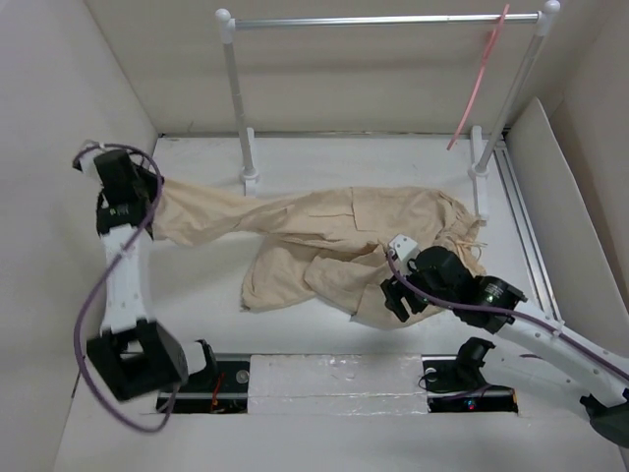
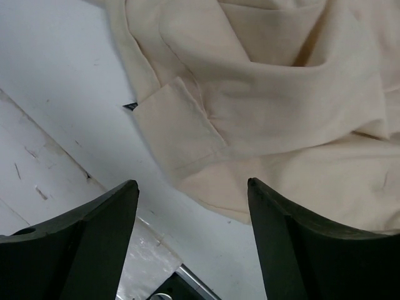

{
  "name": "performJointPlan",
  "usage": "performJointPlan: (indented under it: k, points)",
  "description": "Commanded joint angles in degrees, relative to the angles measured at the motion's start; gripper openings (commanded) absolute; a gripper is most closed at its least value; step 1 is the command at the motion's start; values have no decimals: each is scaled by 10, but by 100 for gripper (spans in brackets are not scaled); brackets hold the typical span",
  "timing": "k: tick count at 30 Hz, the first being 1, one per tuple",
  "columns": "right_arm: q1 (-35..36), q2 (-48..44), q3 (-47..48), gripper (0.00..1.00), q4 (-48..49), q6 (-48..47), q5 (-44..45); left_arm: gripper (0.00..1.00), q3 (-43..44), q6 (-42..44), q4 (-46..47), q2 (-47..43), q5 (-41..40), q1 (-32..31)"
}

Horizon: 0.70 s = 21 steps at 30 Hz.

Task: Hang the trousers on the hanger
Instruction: Flatten out the trousers at the center of the board.

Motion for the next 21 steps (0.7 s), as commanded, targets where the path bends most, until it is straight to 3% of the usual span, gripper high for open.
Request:
performJointPlan:
  k: [1,2,3,4,6,7,9,11,12,15,18,20,21]
  points:
    - [-1,5,53,77,3,3,26,35,128,57,-10,194,80,61]
    - [-1,9,60,79,1,2,27,49,185,68,-61,244,85,61]
    - [-1,13,71,82,-6,2,29,69,241,84,-98,280,101,61]
    - [-1,17,74,82,-7,1,28,73,304,112,-135,322,122,61]
    - [-1,20,74,84,5,-1,20,82,290,108,-120,309,158,50]
    - [-6,20,71,85,9,-4,15,86,242,100,-83,270,162,50]
    - [-7,26,72,84,10,-2,13,86,205,87,-71,238,172,43]
    - [-7,29,72,77,12,-5,10,84,152,86,-79,183,148,37]
    - [-7,29,72,57,16,-7,8,75,121,84,-76,162,141,37]
    - [-7,26,70,28,25,-20,-4,71,-13,62,-65,53,106,37]
    - [-7,24,60,23,39,-22,-22,73,-133,19,-36,-41,102,77]
    - [-7,25,52,28,49,-22,-46,73,-184,-1,-12,-64,130,127]
    - [-7,28,47,38,50,-40,-49,72,-194,-8,-8,-60,141,140]
